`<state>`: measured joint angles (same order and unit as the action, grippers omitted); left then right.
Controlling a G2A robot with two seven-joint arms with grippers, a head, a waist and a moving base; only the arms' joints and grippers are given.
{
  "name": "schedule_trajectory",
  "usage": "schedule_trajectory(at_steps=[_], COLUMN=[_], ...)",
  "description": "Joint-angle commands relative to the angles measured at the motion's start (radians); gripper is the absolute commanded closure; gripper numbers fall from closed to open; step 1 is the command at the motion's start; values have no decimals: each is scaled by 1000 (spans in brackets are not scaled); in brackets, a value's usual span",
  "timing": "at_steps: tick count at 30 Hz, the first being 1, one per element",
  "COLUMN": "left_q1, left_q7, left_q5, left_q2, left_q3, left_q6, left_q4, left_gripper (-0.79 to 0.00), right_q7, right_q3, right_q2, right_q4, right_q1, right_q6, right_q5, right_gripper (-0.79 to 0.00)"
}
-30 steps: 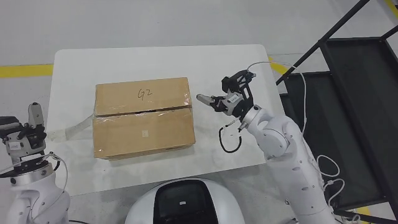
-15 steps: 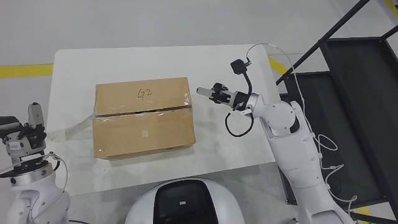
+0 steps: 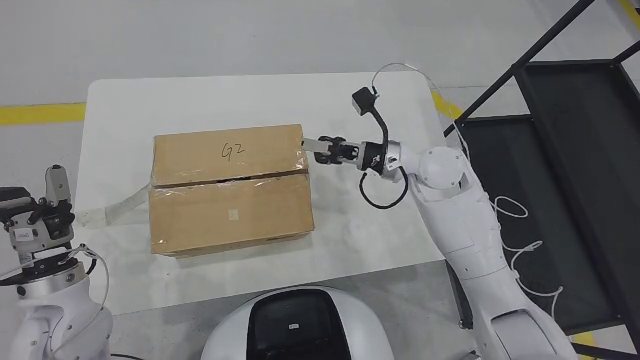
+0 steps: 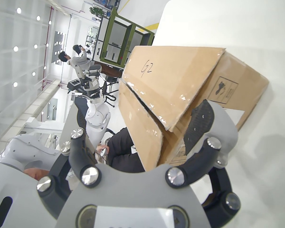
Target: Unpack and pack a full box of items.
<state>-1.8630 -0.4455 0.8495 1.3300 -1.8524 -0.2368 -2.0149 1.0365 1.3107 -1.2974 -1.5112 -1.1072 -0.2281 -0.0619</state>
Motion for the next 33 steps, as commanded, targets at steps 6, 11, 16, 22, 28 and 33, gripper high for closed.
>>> schedule_trajectory(at_steps=[6, 11, 16, 22, 28, 33], left_q1=[0, 0, 0, 0, 0, 0], left_q7=[0, 0, 0, 0, 0, 0], left_q5=[0, 0, 0, 0, 0, 0], left_q2=[0, 0, 0, 0, 0, 0], left_q3=[0, 0, 0, 0, 0, 0], left_q6=[0, 0, 0, 0, 0, 0], left_q4=[0, 0, 0, 0, 0, 0], left_gripper=[-785, -785, -785, -785, -785, -785], right_q7=[-3, -28, -9, -2, 7, -29], right_q3=[-34, -39, -58, -60, -69, -83], right_q2=[2, 6, 9, 15, 18, 16], right_q4=[30, 53, 40, 10, -9, -11], right_q1=[14, 14, 5, -5, 11, 40], right_q6=[11, 20, 6, -2, 0, -23], right_q5=[-15, -14, -45, -65, -108, -117], right_gripper=[-785, -785, -785, -785, -785, -785])
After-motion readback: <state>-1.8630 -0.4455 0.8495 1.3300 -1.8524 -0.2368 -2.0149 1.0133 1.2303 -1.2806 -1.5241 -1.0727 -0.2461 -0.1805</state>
